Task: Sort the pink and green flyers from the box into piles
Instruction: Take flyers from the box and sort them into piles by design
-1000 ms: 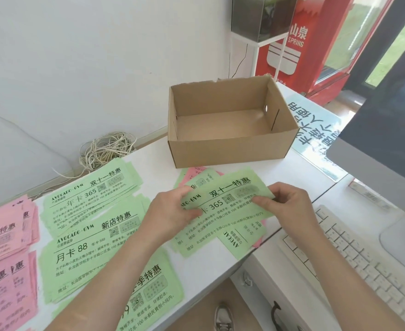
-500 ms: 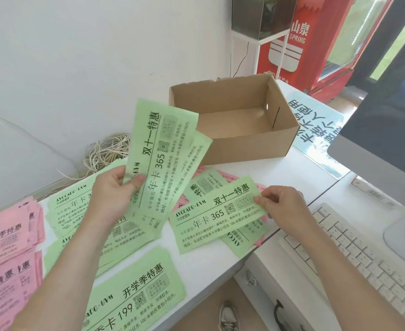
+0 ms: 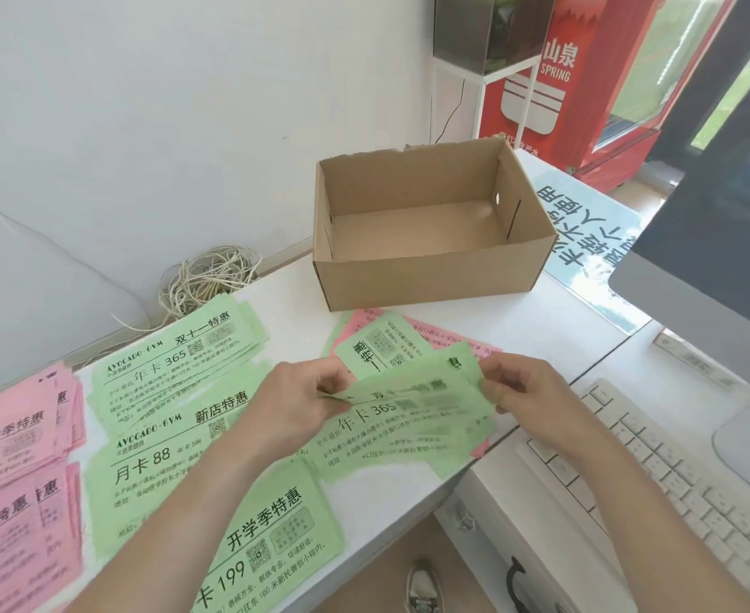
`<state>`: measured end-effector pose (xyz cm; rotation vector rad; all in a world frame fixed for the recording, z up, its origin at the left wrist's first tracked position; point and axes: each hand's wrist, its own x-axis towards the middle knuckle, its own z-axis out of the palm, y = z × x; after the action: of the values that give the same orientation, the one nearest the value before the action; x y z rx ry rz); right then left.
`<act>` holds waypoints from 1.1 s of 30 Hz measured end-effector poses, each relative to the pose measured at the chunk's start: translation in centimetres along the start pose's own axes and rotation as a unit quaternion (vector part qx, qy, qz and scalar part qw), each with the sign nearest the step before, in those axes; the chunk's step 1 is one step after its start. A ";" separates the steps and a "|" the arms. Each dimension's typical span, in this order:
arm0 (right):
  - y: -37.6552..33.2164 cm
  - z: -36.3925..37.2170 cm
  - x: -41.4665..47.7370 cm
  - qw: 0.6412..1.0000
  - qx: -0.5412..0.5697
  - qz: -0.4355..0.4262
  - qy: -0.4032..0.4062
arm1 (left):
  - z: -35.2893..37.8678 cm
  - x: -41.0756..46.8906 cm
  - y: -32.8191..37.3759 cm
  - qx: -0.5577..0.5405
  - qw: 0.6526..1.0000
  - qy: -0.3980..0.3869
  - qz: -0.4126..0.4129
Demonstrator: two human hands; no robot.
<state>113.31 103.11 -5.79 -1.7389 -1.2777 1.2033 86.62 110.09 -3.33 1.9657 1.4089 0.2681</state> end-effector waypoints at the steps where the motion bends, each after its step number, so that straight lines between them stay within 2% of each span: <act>1: 0.2 0.1 0.0 0.998 -0.062 0.004 0.026 | -0.3 -0.5 0.2 0.008 1.000 0.022 0.016; 4: -0.3 1.4 -0.2 0.951 -0.298 0.000 0.081 | -2.2 -1.7 0.4 -0.038 0.990 0.137 0.001; 6: -0.8 3.2 -0.3 0.918 -0.393 0.006 0.055 | -3.9 -2.1 0.1 -0.126 0.961 0.243 -0.042; 8: -0.9 4.8 -0.1 0.897 -0.441 0.016 0.035 | -5.3 -2.6 -0.4 -0.210 0.927 0.303 -0.064; 11: -0.8 5.4 0.5 0.913 -0.405 0.038 0.038 | -6.2 -3.0 -0.9 -0.252 0.914 0.304 -0.094; 14: -1.3 5.3 1.2 0.922 -0.381 0.064 0.016 | -5.8 -3.1 -1.2 -0.328 0.898 0.257 -0.142; 16: -1.8 5.0 1.4 0.929 -0.365 0.053 0.033 | -5.1 -2.8 -1.4 -0.367 0.887 0.232 -0.161; 18: -2.2 4.1 1.2 0.951 -0.301 0.042 0.055 | -4.6 -2.5 -1.1 -0.418 0.871 0.203 -0.162; 21: -2.0 1.8 -0.1 0.981 -0.147 0.052 0.117 | -3.5 -1.8 -0.4 -0.474 0.854 0.129 -0.168; 24: -0.8 0.0 -1.9 0.970 -0.011 0.055 0.235 | -1.0 -0.8 0.2 -0.400 0.897 0.037 -0.186; 26: -0.1 -0.5 -2.8 0.951 0.053 0.051 0.299 | 1.0 0.2 0.2 -0.249 0.953 0.016 -0.171; 28: -0.3 -0.1 -3.9 0.931 0.122 0.032 0.344 | 2.7 0.9 0.3 -0.065 0.989 0.029 -0.132; 30: -1.3 0.9 -4.8 0.914 0.181 -0.003 0.364 | 3.7 1.0 0.4 0.037 0.993 0.051 -0.095; 33: -2.7 3.4 -5.1 0.907 0.290 -0.007 0.304 | 4.3 0.8 0.1 0.072 0.993 0.073 -0.055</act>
<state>108.73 99.01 -3.14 -1.4668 -0.4870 0.8073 89.32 109.02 -6.66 2.0097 1.6656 0.2709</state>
